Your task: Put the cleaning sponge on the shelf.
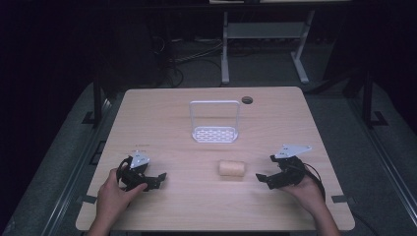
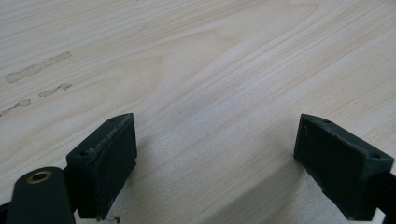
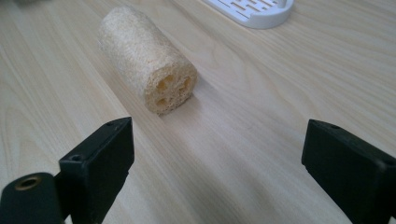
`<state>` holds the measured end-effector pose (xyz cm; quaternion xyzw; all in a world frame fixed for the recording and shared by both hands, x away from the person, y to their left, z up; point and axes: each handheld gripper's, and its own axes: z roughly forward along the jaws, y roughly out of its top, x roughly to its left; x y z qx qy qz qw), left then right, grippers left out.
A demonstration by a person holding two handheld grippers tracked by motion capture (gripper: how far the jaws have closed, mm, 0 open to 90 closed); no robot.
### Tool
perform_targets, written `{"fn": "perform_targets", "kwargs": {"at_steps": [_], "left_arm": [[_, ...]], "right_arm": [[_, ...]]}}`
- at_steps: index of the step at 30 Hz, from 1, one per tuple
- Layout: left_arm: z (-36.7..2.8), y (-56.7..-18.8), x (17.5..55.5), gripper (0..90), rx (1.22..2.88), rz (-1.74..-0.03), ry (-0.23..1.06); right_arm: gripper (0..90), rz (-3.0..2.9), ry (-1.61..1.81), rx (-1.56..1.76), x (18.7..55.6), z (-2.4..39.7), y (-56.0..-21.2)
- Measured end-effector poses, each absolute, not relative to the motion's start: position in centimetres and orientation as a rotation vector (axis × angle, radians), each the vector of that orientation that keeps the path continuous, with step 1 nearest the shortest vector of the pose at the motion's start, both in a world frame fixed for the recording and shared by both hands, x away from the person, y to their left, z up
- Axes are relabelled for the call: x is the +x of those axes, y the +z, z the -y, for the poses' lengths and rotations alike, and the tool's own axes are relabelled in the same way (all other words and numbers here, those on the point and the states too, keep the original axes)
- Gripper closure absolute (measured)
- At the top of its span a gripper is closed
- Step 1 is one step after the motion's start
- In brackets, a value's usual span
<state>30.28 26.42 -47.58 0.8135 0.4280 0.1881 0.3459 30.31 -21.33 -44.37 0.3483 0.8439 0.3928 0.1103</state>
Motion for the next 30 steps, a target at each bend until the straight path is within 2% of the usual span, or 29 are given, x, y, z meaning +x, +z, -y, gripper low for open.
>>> {"fn": "perform_targets", "kwargs": {"at_steps": [30], "left_arm": [[-26.4,-47.6,30.3,12.6,2.112,-1.111,0.488]], "right_arm": [[9.2,-2.590,1.202,0.858,32.5,18.8,-43.2]]}}
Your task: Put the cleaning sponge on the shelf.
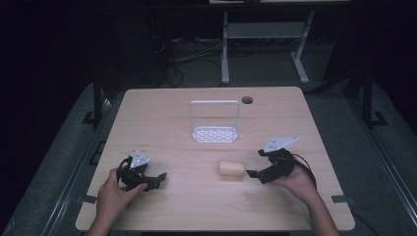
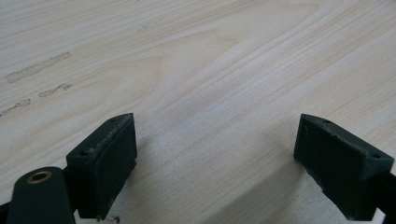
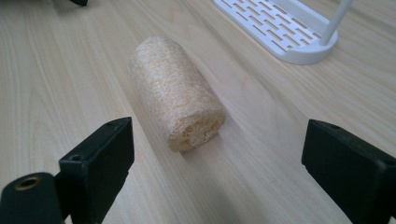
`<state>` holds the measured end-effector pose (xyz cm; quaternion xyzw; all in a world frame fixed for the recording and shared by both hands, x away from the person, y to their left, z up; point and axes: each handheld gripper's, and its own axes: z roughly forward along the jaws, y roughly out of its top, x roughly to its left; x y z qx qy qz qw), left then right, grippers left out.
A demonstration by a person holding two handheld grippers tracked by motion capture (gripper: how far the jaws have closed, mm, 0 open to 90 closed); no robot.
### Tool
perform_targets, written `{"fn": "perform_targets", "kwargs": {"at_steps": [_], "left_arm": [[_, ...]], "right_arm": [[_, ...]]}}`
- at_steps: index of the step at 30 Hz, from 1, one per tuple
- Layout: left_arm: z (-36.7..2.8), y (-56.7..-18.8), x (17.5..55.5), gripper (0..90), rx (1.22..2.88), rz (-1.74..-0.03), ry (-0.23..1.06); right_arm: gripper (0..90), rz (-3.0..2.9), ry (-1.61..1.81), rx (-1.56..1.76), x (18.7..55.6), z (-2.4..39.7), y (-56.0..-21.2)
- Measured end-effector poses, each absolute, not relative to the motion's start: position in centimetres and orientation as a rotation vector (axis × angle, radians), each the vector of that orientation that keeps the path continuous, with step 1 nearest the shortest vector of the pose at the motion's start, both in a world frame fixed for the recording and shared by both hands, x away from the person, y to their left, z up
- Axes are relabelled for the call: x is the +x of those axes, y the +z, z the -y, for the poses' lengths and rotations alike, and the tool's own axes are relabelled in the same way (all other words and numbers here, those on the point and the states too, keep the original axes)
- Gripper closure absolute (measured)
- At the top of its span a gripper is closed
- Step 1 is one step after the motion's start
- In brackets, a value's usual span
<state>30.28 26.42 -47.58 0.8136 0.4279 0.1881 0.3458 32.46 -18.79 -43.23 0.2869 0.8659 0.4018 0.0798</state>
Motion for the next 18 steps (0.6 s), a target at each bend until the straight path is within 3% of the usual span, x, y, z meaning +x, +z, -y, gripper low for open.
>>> {"fn": "perform_targets", "kwargs": {"at_steps": [18], "left_arm": [[-26.4,-47.6,30.3,12.6,2.111,-1.111,0.488]], "right_arm": [[9.2,-2.639,1.236,0.785,33.7,17.2,-43.1]]}}
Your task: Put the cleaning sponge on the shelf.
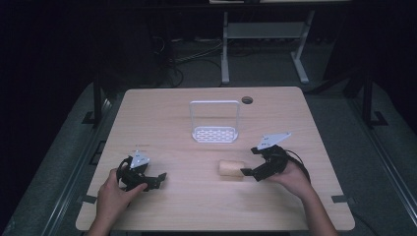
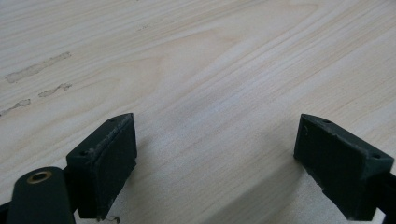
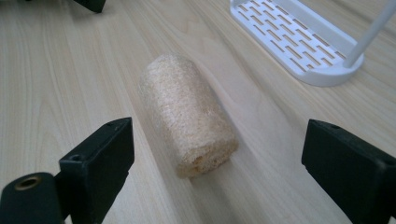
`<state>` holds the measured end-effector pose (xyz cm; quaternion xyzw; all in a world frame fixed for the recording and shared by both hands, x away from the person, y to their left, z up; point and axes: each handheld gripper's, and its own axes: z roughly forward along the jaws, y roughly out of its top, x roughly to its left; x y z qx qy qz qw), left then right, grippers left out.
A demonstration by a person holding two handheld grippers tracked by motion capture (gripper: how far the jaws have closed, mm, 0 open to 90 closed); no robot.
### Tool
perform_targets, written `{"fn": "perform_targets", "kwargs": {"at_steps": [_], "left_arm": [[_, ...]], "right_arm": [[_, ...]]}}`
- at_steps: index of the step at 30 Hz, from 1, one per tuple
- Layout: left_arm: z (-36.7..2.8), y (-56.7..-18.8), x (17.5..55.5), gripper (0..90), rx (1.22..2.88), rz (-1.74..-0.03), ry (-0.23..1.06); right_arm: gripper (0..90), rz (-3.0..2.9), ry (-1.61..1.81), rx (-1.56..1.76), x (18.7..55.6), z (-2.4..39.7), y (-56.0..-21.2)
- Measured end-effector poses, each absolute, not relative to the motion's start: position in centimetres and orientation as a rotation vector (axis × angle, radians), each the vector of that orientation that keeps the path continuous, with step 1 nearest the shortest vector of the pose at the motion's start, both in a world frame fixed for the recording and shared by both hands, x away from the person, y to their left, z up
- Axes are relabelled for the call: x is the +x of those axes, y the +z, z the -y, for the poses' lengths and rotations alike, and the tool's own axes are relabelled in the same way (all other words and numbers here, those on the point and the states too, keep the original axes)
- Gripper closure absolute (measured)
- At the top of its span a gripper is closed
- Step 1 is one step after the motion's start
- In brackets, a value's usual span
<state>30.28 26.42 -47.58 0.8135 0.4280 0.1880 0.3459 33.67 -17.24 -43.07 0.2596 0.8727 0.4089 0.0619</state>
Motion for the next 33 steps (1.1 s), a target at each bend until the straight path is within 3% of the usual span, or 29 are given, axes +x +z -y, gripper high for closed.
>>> {"fn": "perform_targets", "kwargs": {"at_steps": [33], "left_arm": [[-26.4,-47.6,30.3,12.6,2.111,-1.111,0.488]], "right_arm": [[9.4,-2.731,1.202,0.659,35.0,13.1,-43.5]]}}
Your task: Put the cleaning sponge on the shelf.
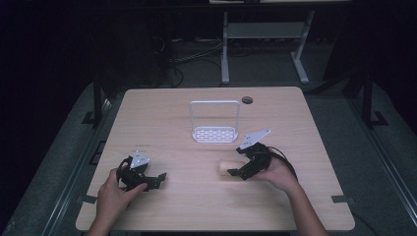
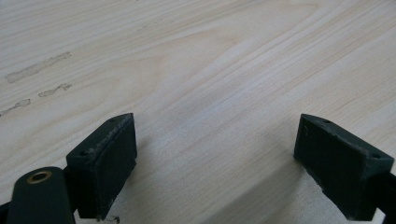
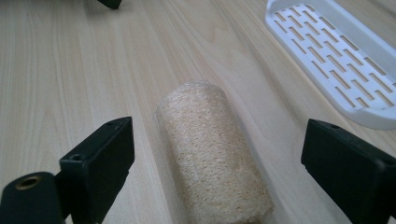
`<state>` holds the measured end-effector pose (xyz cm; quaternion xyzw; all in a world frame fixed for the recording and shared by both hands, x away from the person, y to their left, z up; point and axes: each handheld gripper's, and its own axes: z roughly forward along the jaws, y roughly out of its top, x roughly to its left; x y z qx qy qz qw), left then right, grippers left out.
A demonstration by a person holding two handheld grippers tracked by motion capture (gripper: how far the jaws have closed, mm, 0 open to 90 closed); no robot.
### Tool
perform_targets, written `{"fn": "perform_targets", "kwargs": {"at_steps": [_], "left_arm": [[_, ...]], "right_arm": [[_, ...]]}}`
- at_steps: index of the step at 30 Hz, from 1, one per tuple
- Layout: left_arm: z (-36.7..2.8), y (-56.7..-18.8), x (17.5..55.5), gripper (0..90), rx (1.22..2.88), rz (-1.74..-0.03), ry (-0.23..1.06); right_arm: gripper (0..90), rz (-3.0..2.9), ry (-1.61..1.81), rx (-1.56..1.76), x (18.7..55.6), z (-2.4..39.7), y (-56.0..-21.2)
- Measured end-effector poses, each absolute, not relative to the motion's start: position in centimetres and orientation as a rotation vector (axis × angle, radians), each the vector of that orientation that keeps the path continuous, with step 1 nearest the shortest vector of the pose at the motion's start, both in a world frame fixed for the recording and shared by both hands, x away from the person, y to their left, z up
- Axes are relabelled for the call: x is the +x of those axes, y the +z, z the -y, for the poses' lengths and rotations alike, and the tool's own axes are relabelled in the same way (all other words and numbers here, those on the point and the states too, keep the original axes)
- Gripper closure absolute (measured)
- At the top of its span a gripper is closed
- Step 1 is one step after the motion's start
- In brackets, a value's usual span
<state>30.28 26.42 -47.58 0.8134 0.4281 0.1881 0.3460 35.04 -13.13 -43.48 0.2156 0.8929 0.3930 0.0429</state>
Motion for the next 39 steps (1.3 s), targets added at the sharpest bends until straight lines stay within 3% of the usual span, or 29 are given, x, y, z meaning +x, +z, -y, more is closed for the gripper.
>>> {"fn": "perform_targets", "kwargs": {"at_steps": [22,24,39], "left_arm": [[-26.4,-47.6,30.3,12.6,2.111,-1.111,0.488],[-26.4,-47.6,30.3,12.6,2.112,-1.111,0.488],[-26.4,-47.6,30.3,12.6,2.112,-1.111,0.488]], "right_arm": [[10.0,-2.799,1.108,0.584,35.1,11.7,-44.8],[15.0,-2.807,1.100,0.577,35.1,11.6,-45.0],[20.7,-2.815,1.020,0.560,35.3,11.3,-45.9]]}}
